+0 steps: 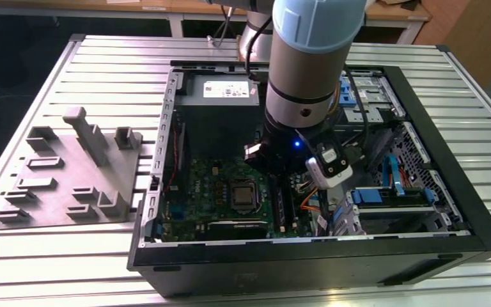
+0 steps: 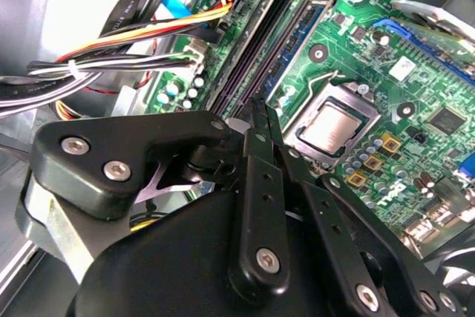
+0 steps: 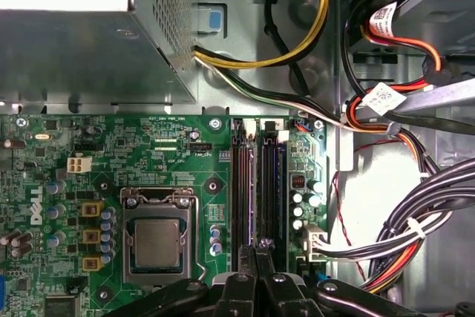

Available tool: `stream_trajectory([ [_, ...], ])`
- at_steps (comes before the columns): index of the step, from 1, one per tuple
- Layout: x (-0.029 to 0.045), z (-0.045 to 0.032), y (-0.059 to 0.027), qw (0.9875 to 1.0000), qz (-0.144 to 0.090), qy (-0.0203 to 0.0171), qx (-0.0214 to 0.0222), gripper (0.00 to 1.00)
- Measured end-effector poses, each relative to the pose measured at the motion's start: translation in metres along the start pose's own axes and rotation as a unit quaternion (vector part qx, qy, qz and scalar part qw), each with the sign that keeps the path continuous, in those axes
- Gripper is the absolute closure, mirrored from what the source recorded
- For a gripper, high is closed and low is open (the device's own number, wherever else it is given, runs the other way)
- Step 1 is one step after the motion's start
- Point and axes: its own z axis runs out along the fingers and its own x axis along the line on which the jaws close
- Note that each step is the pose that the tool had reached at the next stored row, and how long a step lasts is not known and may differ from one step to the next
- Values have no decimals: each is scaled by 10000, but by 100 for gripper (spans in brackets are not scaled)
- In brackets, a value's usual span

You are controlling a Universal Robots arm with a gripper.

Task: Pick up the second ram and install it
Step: 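Insert the second ram into the second slot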

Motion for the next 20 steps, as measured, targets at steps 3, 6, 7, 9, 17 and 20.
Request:
stream_trajectory([
  [3,1,11,0,10000,0,1,2,89],
  [6,1,12,-1,10000,0,1,3,89],
  [7,1,13,0,10000,0,1,2,89],
  [9,1,13,-1,10000,0,1,2,89],
  [17,1,20,-1,9999,128,-3,6,89],
  [20,1,31,-1,9999,154,-3,8,89],
])
